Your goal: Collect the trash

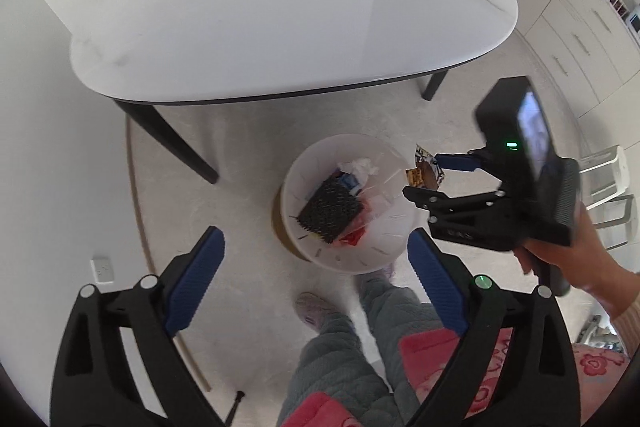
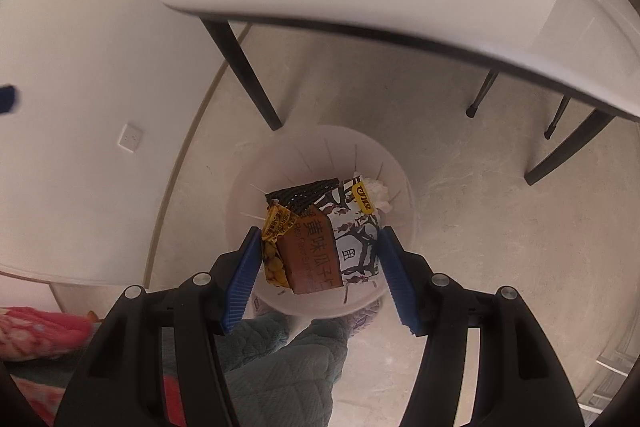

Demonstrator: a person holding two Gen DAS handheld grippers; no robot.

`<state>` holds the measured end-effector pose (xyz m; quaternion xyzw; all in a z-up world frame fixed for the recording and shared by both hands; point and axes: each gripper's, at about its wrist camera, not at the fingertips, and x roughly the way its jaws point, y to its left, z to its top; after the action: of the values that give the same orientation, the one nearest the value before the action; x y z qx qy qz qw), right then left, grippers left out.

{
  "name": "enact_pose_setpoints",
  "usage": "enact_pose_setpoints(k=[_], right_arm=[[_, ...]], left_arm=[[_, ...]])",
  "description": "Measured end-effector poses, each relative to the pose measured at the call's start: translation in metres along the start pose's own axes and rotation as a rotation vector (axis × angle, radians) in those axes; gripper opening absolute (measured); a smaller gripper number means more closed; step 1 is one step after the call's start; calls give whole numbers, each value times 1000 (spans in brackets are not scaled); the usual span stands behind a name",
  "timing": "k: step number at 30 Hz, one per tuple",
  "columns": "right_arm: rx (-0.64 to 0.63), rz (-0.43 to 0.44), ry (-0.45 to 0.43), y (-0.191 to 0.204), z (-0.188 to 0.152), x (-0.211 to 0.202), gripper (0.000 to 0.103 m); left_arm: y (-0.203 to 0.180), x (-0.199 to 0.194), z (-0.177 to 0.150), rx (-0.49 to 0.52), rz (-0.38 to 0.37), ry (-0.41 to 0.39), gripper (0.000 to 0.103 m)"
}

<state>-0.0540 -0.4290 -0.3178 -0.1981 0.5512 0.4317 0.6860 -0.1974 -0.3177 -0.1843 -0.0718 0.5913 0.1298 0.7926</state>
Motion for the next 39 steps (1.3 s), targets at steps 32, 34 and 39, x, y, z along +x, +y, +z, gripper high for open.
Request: enact_pose_setpoints(k=[32,34,39], right_arm=[[293,-225,-279,58,-6,-164,100],[304,-219,-272,57,-3,-170,100],[290,-246,-311,55,18,-198,101]], left_arm=[[44,-52,10,-34,-49,-179,94],[44,-57,16,-43,-41,-185,94],[36,-81,46,-51,12,-251,95]])
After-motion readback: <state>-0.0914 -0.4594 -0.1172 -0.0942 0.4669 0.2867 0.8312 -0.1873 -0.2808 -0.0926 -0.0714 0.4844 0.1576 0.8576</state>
